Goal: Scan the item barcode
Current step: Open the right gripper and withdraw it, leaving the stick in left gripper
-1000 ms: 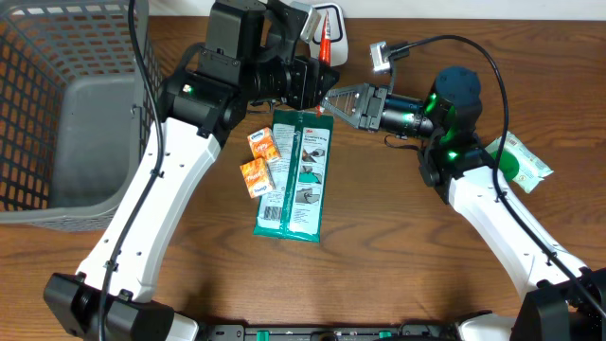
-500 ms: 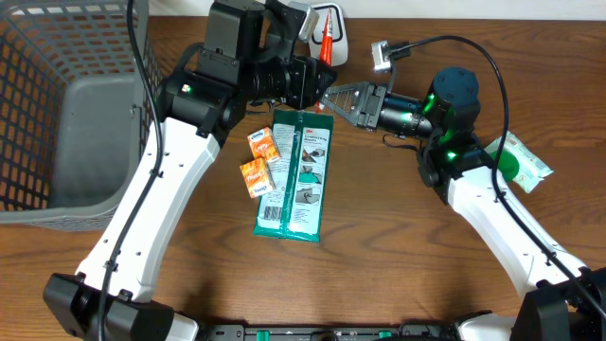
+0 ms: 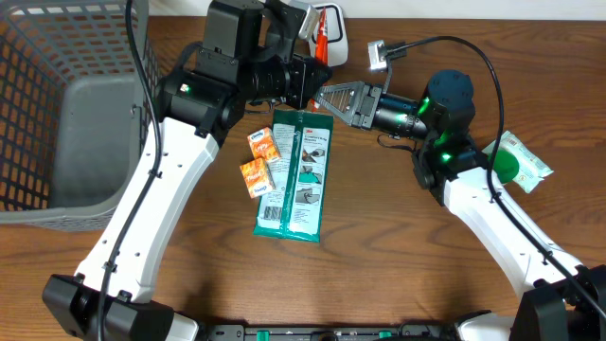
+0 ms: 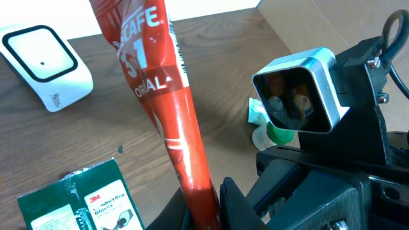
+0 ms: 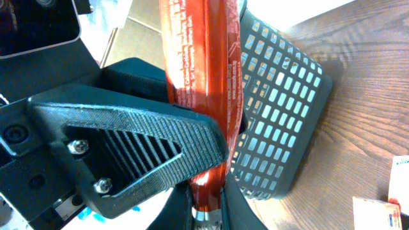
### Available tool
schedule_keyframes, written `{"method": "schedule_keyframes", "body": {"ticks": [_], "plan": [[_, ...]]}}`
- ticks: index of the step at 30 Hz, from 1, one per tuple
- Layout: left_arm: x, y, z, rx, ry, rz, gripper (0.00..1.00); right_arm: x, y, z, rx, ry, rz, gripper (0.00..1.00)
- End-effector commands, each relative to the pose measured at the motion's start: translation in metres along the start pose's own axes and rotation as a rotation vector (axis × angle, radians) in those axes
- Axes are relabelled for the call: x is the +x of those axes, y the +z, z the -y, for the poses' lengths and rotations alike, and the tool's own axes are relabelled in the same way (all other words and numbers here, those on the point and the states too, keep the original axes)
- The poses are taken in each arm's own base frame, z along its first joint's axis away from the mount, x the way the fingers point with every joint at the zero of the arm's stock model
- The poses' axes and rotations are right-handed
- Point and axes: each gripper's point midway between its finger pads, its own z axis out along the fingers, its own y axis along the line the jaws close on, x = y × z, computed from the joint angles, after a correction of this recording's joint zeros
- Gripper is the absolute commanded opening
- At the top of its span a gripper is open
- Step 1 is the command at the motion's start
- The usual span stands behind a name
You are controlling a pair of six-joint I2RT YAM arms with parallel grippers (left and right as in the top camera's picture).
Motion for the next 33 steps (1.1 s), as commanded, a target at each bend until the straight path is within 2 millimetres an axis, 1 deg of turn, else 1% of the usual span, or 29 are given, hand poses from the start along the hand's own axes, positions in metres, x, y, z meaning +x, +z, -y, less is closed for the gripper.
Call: {"method": "schedule_keyframes", "body": {"ticks": [1, 6, 7, 8, 10, 12, 13, 17, 20, 21, 24, 26, 30, 33], "plan": [[0.007, 0.005, -0.001, 0.003, -0.003, -0.031, 0.13, -0.01, 0.0, -0.012, -0.014, -0.037, 0.045, 0.01], [0.011, 0.004, -0.002, 0.001, -0.012, -0.044, 0.16, -0.011, 0.0, -0.012, -0.012, -0.037, 0.049, 0.02], [0.011, 0.004, -0.002, 0.001, -0.013, -0.046, 0.16, -0.011, 0.0, -0.012, -0.012, -0.037, 0.049, 0.07], [0.01, 0.004, -0.002, 0.001, -0.011, -0.042, 0.15, -0.011, 0.0, -0.012, -0.012, -0.037, 0.049, 0.25], [0.011, 0.004, -0.002, 0.001, -0.012, -0.044, 0.08, -0.011, 0.0, -0.012, -0.012, -0.038, 0.048, 0.42], [0.012, 0.004, -0.002, 0.0, -0.003, -0.047, 0.07, -0.01, 0.0, -0.012, -0.013, -0.046, 0.046, 0.55], [0.012, 0.004, -0.002, -0.001, -0.002, -0.047, 0.08, -0.01, 0.0, -0.012, -0.014, -0.065, 0.042, 0.58], [0.011, 0.003, -0.006, -0.01, -0.006, -0.043, 0.07, -0.007, -0.003, -0.009, -0.01, -0.103, 0.015, 0.61], [0.012, 0.002, -0.009, -0.018, 0.017, -0.048, 0.07, -0.003, -0.008, 0.0, 0.008, -0.12, -0.016, 0.6], [0.013, 0.001, -0.015, -0.055, 0.019, -0.052, 0.07, -0.001, -0.013, 0.009, 0.035, -0.105, -0.034, 0.59], [0.014, -0.005, -0.032, -0.171, 0.019, -0.064, 0.07, 0.001, -0.022, 0.026, 0.082, -0.085, -0.056, 0.59], [0.012, -0.012, -0.039, -0.232, 0.043, -0.071, 0.07, 0.003, -0.031, 0.04, 0.122, -0.074, -0.07, 0.59], [0.0, -0.035, -0.047, -0.361, 0.107, -0.072, 0.07, 0.011, -0.053, 0.072, 0.222, -0.042, -0.1, 0.6], [-0.015, -0.057, -0.052, -0.478, 0.166, -0.058, 0.07, 0.019, -0.068, 0.092, 0.299, -0.016, -0.12, 0.61]]}}
